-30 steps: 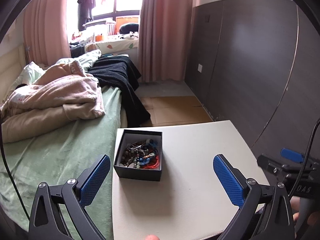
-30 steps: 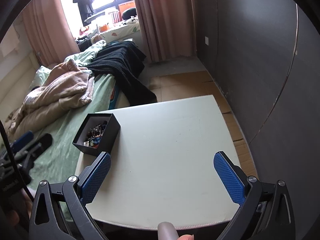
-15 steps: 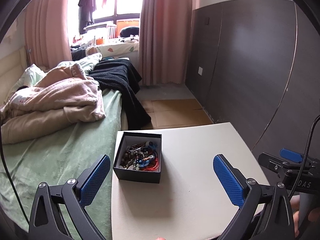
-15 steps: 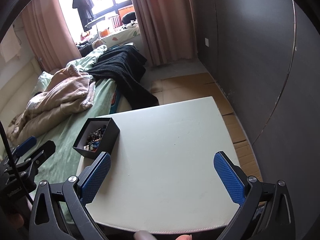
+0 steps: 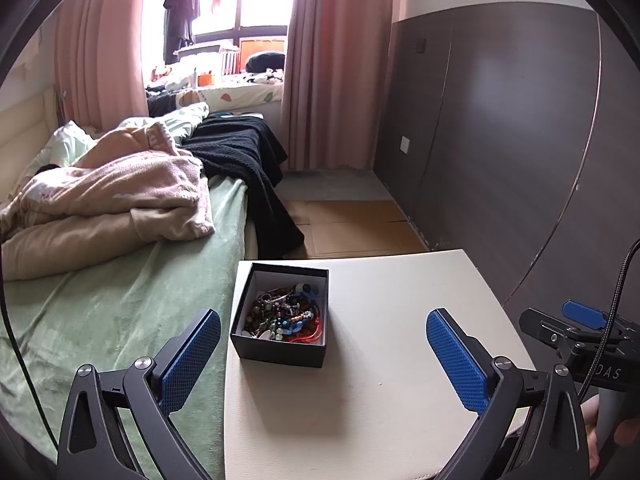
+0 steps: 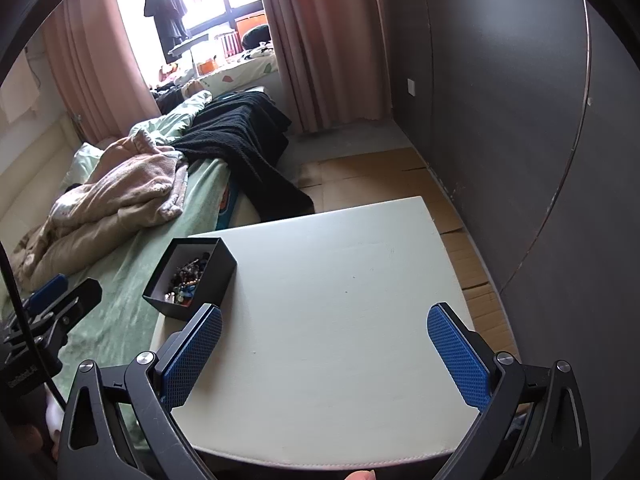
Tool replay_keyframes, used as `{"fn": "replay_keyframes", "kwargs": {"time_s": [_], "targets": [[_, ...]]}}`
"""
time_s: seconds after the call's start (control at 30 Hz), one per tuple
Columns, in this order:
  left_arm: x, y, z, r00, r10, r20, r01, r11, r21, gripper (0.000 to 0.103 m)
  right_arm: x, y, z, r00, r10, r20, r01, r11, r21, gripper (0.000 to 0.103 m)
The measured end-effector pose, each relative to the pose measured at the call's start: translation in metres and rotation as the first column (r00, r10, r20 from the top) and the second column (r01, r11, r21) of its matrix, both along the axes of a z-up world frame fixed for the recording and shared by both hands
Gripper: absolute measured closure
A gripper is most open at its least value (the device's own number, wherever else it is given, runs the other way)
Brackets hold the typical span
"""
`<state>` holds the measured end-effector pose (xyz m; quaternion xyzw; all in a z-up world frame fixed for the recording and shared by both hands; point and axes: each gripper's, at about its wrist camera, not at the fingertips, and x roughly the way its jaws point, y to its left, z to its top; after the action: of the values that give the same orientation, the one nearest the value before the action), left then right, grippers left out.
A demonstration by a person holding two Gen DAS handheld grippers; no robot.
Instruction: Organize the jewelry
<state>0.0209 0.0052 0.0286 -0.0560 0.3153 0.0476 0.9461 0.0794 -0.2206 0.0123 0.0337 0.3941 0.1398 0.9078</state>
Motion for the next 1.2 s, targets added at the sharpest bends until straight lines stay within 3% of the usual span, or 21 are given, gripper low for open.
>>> {"fn": "replay_keyframes", "kwargs": {"time_s": [0.23, 1.2], "targets": [[0.001, 0.001, -0.001, 1.0, 0.0, -0.004, 0.0, 1.0, 0.001, 0.0, -0.003, 0.009, 0.002, 1.0, 0.019, 0.019, -0.019, 0.999, -0.028, 0.0], [-0.002, 0.003, 0.002, 1.0, -0.007, -0.002, 0.007, 1.0, 0.005, 0.0, -0.004, 0.001, 0.013, 0.999, -0.013, 0.045, 0.012, 1.0, 0.028, 0.0]]}}
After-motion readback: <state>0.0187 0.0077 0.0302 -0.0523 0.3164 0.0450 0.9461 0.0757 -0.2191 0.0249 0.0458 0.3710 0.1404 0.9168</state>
